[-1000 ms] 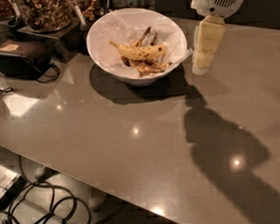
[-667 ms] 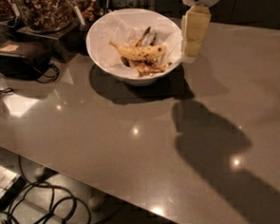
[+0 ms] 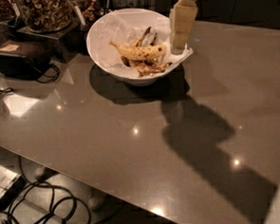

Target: Pick banana from white bowl

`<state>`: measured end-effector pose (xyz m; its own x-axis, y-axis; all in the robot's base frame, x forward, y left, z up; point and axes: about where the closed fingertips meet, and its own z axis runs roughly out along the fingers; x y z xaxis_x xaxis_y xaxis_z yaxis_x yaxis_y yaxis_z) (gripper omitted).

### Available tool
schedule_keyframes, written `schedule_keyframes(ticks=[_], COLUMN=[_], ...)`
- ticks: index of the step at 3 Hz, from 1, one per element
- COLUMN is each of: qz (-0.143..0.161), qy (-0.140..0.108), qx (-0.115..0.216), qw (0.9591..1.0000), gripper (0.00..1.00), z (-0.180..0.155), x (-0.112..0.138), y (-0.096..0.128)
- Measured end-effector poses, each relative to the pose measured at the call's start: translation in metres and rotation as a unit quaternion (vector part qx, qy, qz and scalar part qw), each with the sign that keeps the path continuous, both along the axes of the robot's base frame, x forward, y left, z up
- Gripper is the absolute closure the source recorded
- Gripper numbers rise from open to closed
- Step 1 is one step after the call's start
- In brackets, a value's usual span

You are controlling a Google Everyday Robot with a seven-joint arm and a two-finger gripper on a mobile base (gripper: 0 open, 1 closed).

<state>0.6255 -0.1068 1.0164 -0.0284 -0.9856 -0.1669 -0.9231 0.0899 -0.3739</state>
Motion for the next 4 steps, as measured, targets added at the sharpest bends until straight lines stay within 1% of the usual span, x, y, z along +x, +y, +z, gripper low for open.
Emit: schedule_keyframes(ticks=[1,2,3,4], qz=[0.029,0.050,0.064,0.072], qy=[-0.004,-0.006,-0.006,-0.001], qx=[-0.004,-0.005,-0.008,-0.009], qw=[0.9996,0.9987,0.9979,0.9973], gripper=[0.00,0.00,0.00,0.00], z=[0.002,-0.001,-0.011,-0.023], x=[0.031,0.057,0.077,0.090], y=[0.026,0.045,0.060,0.065])
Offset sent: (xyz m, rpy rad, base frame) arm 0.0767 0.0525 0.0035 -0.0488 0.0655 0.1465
